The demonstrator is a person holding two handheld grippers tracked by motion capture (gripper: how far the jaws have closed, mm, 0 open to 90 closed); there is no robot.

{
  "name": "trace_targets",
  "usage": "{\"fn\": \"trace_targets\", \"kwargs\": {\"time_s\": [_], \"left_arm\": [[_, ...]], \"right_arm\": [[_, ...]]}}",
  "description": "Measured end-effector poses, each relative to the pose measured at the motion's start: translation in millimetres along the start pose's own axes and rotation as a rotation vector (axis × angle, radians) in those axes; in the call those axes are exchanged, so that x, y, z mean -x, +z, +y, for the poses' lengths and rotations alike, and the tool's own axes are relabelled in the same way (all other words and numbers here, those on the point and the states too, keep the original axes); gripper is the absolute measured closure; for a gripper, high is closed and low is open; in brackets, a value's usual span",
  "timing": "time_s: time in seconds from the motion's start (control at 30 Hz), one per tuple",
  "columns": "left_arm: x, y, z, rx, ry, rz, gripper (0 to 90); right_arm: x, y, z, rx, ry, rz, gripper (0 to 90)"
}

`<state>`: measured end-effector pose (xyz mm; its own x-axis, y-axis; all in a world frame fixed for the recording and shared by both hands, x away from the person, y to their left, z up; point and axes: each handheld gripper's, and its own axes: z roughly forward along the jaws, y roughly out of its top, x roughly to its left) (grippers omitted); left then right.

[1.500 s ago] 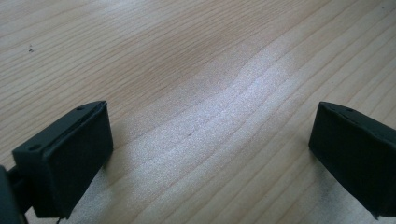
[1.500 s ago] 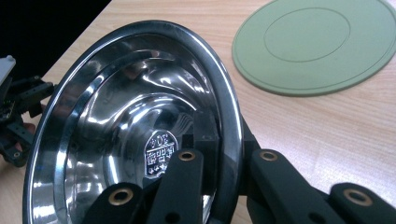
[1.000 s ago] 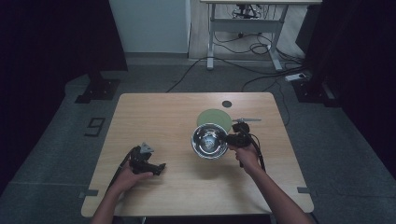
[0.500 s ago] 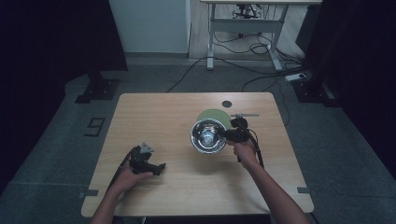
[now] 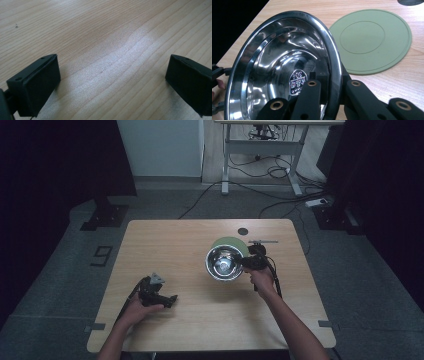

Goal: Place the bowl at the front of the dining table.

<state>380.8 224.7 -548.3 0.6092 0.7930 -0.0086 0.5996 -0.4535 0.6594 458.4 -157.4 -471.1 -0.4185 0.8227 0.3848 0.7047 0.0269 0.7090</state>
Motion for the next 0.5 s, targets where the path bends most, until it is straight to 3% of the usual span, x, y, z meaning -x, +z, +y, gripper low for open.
{"fn": "trace_targets", "kwargs": {"time_s": [0.5], "left_arm": [[0.0, 0.0, 0.0, 0.000, 0.000, 0.000, 0.0]], "right_arm": [[9.0, 5.0, 10.8, 0.018, 0.030, -0.027, 86.3]]}}
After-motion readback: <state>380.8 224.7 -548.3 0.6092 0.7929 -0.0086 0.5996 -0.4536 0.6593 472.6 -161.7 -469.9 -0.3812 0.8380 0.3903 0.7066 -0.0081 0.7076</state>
